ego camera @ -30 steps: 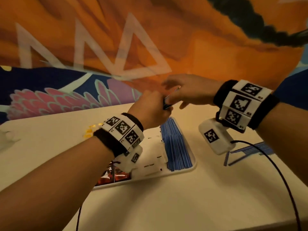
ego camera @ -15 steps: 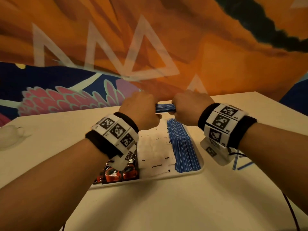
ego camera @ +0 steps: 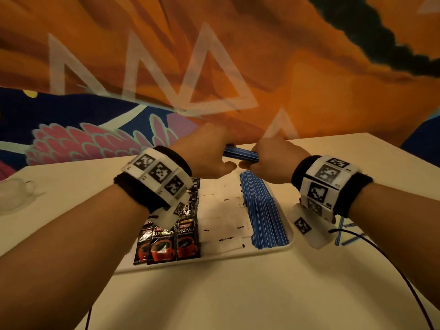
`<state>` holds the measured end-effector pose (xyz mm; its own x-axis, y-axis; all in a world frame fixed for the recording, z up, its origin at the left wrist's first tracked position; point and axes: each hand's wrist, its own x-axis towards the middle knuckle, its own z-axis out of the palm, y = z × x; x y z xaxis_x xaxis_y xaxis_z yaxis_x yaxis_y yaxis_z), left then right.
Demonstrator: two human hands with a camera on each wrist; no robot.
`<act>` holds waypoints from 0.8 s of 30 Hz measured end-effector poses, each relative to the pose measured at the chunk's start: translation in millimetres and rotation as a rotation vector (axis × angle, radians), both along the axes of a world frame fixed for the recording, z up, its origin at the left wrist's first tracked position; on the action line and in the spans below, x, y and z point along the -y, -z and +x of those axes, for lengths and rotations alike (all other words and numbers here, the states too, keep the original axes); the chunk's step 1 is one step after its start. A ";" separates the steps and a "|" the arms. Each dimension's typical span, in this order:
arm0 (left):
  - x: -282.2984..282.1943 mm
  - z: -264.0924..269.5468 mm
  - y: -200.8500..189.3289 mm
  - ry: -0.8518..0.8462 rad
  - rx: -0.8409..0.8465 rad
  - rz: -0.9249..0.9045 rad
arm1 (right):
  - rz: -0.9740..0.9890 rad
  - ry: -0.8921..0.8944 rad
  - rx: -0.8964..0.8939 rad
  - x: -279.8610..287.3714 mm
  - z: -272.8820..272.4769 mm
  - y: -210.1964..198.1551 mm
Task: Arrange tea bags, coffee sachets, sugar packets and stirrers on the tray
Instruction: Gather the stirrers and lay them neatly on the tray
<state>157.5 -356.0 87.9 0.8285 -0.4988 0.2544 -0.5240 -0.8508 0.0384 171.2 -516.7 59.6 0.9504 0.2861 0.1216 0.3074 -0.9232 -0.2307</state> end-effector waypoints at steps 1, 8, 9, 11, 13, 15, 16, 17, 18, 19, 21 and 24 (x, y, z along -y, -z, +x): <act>-3.9 0.4 -0.6 0.057 -0.039 -0.139 | 0.037 -0.004 0.001 2.6 -0.7 -0.1; 22.4 2.9 4.4 -0.009 -0.116 -1.101 | 0.248 -0.034 -0.001 -11.5 -5.2 3.2; 23.0 3.2 4.0 -0.005 -0.144 -1.128 | 0.253 -0.031 -0.009 -12.3 -6.3 4.5; 17.3 6.9 1.1 0.024 -0.163 -1.254 | 0.294 -0.032 -0.016 -10.1 -9.0 4.4; 9.5 8.3 -1.5 0.035 -0.165 -1.474 | 0.377 -0.030 -0.018 -7.7 -10.7 0.5; 9.0 6.5 0.3 0.048 -0.226 -1.650 | 0.418 -0.030 -0.018 -8.3 -11.1 -3.2; 11.8 3.9 1.8 0.074 -0.276 -1.709 | 0.414 -0.037 -0.029 -10.1 -11.5 -4.3; 16.2 0.0 2.3 0.115 -0.328 -1.761 | 0.403 -0.046 -0.043 -13.0 -12.0 -4.3; 22.0 -4.8 0.6 0.144 -0.368 -1.812 | 0.392 -0.056 -0.054 -16.1 -13.4 -3.8; 28.1 -8.7 -3.1 0.148 -0.388 -1.866 | 0.394 -0.070 -0.056 -18.6 -14.4 -2.5; 35.5 -11.6 -10.7 0.111 -0.324 -1.906 | 0.444 -0.094 -0.059 -20.4 -18.1 0.1; 36.0 -12.2 -23.9 0.153 -0.148 -1.835 | 0.707 -0.146 -0.251 -16.7 -26.1 3.2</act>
